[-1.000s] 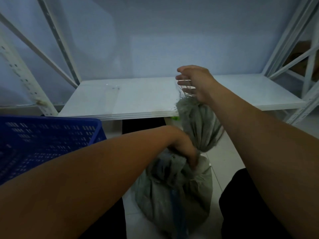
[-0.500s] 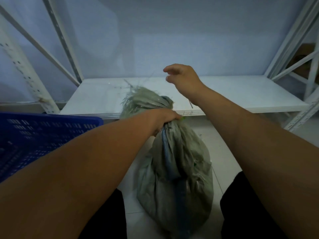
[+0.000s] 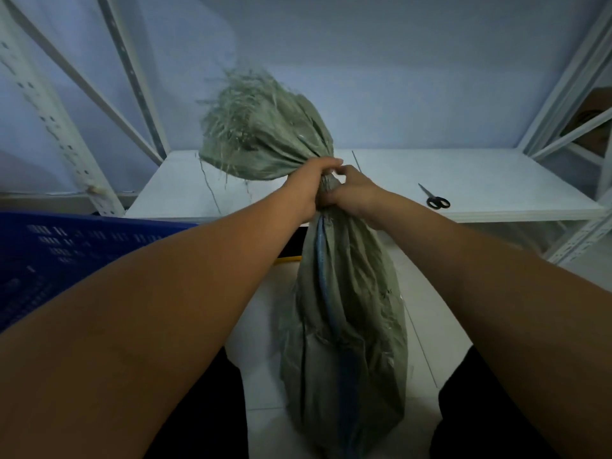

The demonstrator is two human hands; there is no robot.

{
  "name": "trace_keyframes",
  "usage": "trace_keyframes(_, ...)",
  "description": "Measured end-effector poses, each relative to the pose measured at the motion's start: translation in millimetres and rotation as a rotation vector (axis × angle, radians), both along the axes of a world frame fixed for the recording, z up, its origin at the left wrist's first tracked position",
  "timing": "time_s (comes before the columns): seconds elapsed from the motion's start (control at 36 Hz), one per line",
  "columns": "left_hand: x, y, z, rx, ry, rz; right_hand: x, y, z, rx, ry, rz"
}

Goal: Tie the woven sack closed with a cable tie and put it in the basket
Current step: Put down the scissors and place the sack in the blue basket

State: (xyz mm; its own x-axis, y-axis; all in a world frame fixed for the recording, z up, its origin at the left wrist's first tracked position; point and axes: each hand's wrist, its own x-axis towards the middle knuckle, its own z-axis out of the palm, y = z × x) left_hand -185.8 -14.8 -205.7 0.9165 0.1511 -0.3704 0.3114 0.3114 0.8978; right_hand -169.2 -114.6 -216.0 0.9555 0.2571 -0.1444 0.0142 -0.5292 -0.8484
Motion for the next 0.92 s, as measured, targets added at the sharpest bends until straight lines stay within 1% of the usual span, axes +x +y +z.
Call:
trace_keyframes(0.06, 1, 2, 5, -0.044, -0.003, 0.042, -5, 11, 0, -0.228, -0.174, 0.05)
trace_keyframes(0.08, 3, 4, 7, -0.065, -0.013, 0.062, -9, 16, 1, -0.333, -0.226, 0.096)
trace_keyframes(0.14, 6, 9, 10, -0.085, -0.055, 0.088, -15, 22, 2, -0.436, -0.287, 0.16)
trace_keyframes(0.25, 9, 23, 13, -0.224, -0.125, 0.084, -16, 20, -1, -0.444, -0.316, 0.203)
trace_keyframes(0.5, 11, 36, 19, -0.321, -0.168, 0.076, -17, 7, -1, -0.418, -0.35, 0.237)
trace_keyframes(0.58, 10, 42, 24, -0.313, -0.199, 0.108, -17, -3, -2, -0.448, -0.362, 0.253)
trace_keyframes(0.69, 14, 60, 30, -0.321, -0.24, 0.178, -18, -16, -7, -0.561, -0.351, 0.3)
trace_keyframes(0.78, 13, 73, 32, -0.277, -0.226, 0.223, -20, -20, -12, -0.614, -0.332, 0.326)
trace_keyframes(0.92, 10, 88, 29, -0.246, -0.187, 0.278, -22, -15, -16, -0.614, -0.338, 0.339)
